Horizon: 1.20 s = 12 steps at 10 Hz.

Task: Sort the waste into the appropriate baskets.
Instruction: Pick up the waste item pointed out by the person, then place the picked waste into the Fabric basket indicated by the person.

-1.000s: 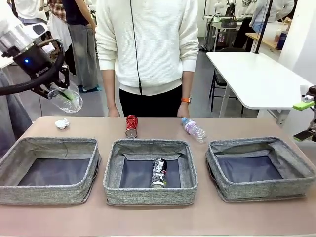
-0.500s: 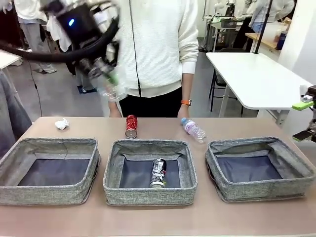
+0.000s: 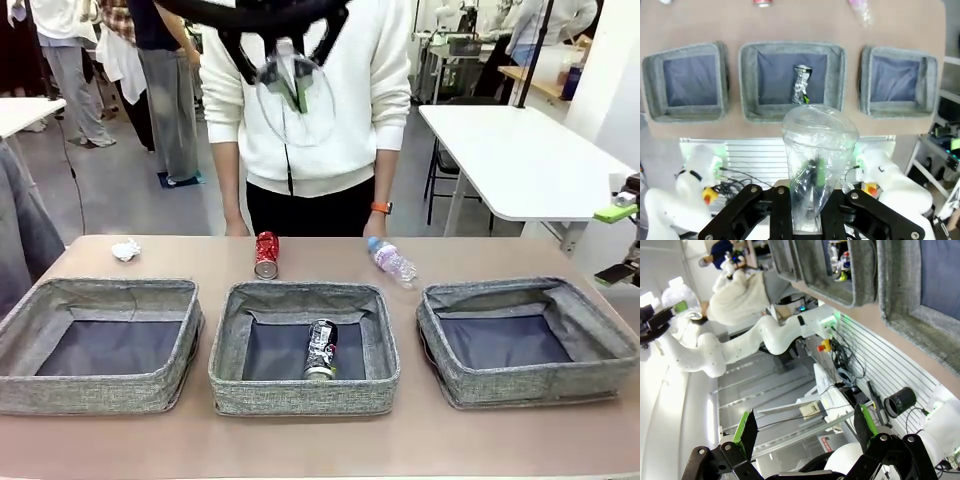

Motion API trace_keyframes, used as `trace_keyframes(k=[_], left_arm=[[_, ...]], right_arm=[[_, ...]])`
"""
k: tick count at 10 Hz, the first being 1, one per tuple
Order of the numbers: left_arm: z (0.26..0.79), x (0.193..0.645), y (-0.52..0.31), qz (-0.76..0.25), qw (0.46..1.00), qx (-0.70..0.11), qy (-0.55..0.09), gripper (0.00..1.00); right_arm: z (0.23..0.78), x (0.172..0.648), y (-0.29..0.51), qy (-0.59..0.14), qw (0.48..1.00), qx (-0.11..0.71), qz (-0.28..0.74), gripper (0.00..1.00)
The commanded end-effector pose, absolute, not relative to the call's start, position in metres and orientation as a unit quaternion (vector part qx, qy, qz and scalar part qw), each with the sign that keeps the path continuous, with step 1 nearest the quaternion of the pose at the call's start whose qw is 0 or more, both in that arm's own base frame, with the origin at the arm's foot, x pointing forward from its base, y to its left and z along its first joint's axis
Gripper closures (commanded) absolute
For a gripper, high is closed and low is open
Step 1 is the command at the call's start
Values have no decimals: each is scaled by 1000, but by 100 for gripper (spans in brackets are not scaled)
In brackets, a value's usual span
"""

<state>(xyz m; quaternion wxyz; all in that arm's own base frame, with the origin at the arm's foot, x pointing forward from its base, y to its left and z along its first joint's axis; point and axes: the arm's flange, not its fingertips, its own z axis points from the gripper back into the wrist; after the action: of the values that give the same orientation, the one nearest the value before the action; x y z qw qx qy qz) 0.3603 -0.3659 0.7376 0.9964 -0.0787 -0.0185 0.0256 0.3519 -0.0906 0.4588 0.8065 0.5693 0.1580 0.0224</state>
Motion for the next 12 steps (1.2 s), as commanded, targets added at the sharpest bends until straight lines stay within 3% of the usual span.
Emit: trace_keyframes(k=[1, 12], left_arm=[[754, 362, -369, 50, 995, -72, -38, 95], [743, 363, -367, 32, 996, -75, -29, 95]], right_arm=[[463, 353, -90, 160, 805, 571, 17, 0], [463, 353, -90, 160, 805, 571, 17, 0]])
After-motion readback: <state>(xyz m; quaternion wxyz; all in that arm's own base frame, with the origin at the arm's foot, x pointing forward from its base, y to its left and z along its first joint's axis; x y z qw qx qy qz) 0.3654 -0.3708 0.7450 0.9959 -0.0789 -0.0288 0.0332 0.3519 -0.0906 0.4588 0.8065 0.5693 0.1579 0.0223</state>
